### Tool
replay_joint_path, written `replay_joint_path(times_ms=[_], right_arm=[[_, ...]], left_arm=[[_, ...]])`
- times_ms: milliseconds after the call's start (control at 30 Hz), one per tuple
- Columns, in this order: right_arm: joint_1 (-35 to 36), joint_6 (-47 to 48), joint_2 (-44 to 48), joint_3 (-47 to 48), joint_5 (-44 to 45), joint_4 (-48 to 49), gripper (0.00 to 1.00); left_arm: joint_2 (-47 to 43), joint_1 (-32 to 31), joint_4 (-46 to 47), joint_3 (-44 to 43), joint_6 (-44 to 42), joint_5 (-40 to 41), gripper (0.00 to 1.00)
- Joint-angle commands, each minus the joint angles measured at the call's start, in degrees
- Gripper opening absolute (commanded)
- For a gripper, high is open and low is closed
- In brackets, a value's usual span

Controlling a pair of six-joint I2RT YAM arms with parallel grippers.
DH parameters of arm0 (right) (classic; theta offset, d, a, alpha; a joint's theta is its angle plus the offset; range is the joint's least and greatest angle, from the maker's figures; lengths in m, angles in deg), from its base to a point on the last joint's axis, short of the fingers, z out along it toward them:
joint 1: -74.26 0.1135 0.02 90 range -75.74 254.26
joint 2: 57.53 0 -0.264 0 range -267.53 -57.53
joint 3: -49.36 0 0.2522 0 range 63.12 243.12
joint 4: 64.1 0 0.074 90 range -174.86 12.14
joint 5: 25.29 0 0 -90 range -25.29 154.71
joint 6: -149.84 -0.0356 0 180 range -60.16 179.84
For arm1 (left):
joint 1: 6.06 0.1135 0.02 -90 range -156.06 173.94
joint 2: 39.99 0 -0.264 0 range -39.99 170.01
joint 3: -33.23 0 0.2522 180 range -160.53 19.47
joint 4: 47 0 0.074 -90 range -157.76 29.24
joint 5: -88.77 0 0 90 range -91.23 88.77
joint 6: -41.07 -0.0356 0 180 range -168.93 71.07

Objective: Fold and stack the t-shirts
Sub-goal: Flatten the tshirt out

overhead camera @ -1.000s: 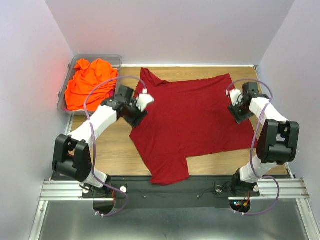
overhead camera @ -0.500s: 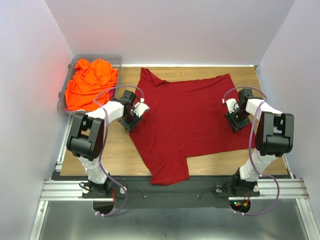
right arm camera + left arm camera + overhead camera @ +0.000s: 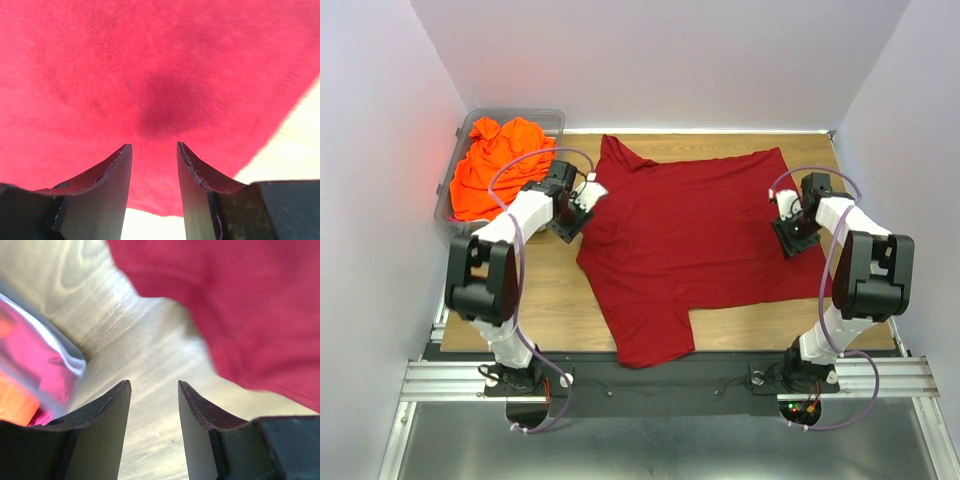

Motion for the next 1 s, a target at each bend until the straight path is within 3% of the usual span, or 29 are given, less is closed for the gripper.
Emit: replay_joint_path(times_ms=[0,167,533,800,967], right_arm=[[-3.58,0.65,4.37,4.86,-1.58,-2.01,0.47],[-5.7,4.16,2.36,4.18,1.23,-2.63,0.46],[-5.7,6.18,-2.75,-3.82,1.93,0.27,0.42],[-5.17,10.4,4.71,-14.19,4.57,-0.52,0.43],[-5.17,13.13,12.52,-17.54,3.61,-6.49,0.44]], left_arm=[[-9.78,-4.95,-3.39,-0.13,1.89,-5.56,0.55],[-10.94,-12.94,-0.07,5.23,6.28,-6.09,0.57],[-6.1,-13.4,5.92,16.22,3.48,2.17,0.57],[-11.45,-12.87,2.68,22.64,0.58,4.81,0.55],[-16.03,-12.7,-2.33,22.74,-0.48,3.58,0.55]])
